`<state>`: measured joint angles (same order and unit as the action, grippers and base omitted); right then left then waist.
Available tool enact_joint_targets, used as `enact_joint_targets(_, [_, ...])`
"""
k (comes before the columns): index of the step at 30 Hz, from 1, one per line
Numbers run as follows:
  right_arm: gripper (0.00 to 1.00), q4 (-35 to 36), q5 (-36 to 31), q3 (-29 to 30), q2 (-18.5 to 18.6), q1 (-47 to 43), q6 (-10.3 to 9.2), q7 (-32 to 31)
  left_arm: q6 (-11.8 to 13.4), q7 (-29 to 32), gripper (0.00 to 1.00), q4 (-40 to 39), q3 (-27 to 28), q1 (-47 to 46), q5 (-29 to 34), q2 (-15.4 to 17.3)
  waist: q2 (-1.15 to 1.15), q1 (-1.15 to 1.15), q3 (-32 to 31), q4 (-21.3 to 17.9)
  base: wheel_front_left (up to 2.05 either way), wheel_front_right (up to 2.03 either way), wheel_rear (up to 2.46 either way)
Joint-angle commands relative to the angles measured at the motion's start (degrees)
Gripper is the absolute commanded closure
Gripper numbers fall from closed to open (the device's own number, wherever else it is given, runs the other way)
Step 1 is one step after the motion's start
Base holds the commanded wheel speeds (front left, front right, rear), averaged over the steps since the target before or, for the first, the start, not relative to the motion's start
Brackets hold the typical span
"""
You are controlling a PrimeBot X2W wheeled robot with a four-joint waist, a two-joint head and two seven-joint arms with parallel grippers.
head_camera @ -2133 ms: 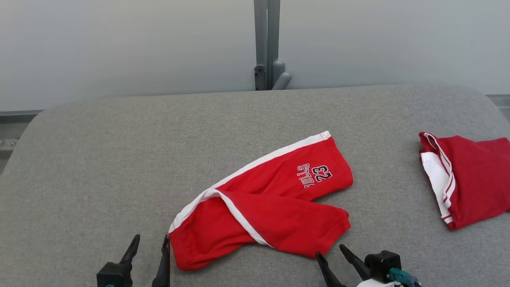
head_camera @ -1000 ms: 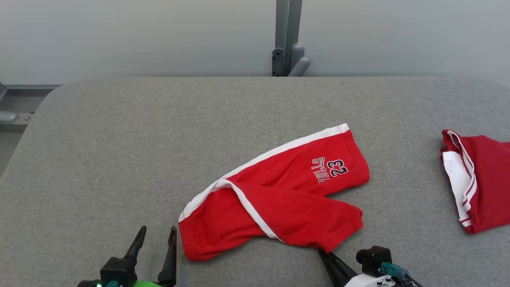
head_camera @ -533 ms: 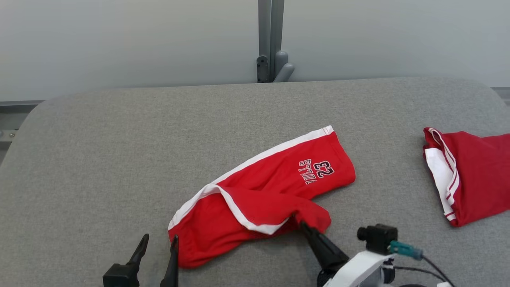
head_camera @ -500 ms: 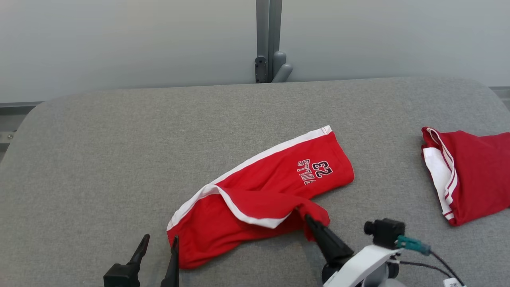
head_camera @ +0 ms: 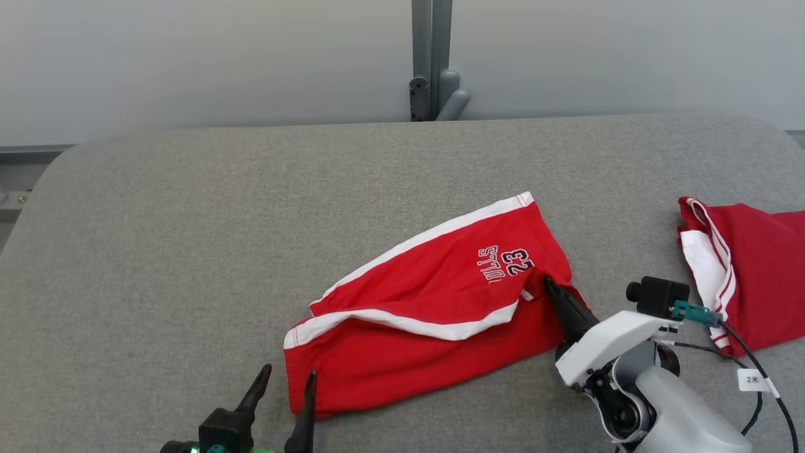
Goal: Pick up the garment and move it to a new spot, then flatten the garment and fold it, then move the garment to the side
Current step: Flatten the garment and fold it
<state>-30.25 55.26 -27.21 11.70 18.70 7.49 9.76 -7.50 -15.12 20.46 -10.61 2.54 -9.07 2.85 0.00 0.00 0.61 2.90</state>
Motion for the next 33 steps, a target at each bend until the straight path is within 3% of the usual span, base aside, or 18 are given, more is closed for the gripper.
enact_joint_targets(1, [1.00, -4.30, -1.02, 0.73, -0.27, 2.72, -0.02, 1.04, 0.04, 0.01, 0.00, 0.04, -0.90, -1.62, -0.38, 0.15, 0.00, 0.00, 1.74, 2.13, 0.00, 0.00, 0.00])
enact_joint_targets(3, [1.00, -6.77, -2.22, 1.08, -0.02, 4.08, -0.01, 1.56, 0.04, 0.02, 0.00, 0.13, -1.29, -1.79, -0.43, 0.16, 0.00, 0.00, 2.14, 2.70, 0.00, 0.00, 0.00])
enact_joint_targets(4, [0.71, -9.16, -2.35, 1.87, -0.28, 5.28, -0.02, 2.28, 0.04, 0.01, 0.00, 0.24, -1.60, -1.89, -0.49, 0.16, 0.00, 0.00, 2.47, 3.20, 0.00, 0.00, 0.00])
enact_joint_targets(5, [0.00, -11.55, -2.71, 2.82, -0.57, 6.50, -0.02, 2.92, 0.04, 0.02, 0.00, 0.32, -1.89, -2.15, -0.51, 0.15, 0.00, 0.00, 2.79, 3.69, 0.00, 0.00, 0.00])
enact_joint_targets(12, [0.00, -21.04, -11.01, 5.87, -0.50, 12.04, -0.02, 5.44, 0.03, 0.02, 0.00, 0.15, -1.34, -2.38, -0.79, 0.15, 0.00, 0.00, 3.39, 4.84, 0.00, 0.00, 0.00])
enact_joint_targets(19, [0.00, -8.22, -25.94, 15.84, -0.69, 4.00, -0.02, 5.39, 1.26, 0.02, 0.00, -1.90, 3.06, -0.85, 0.46, 0.14, 0.00, 0.00, 0.98, 2.55, 0.00, 0.00, 0.00])
enact_joint_targets(23, [0.00, 0.95, -33.96, 21.42, -3.51, -4.11, -0.01, 5.40, 2.93, 0.02, 0.00, -4.23, 6.23, 0.21, 0.93, 0.13, 0.00, 0.00, -0.60, 0.75, 0.00, 0.00, 0.00])
enact_joint_targets(27, [0.00, 7.76, -39.29, 24.99, -5.74, -10.52, -0.02, 5.41, 3.62, 0.02, 0.00, -5.53, 8.91, 1.01, 1.40, 0.14, 0.00, 0.00, -1.97, -0.93, 0.00, 0.00, 0.00])
enact_joint_targets(33, [0.00, 12.01, -42.97, 26.90, -7.80, -15.85, -0.02, 5.41, 3.85, 0.02, 0.00, -6.45, 11.43, 2.51, 1.21, 0.15, 0.00, 0.00, -4.12, -2.37, 0.00, 0.00, 0.00])
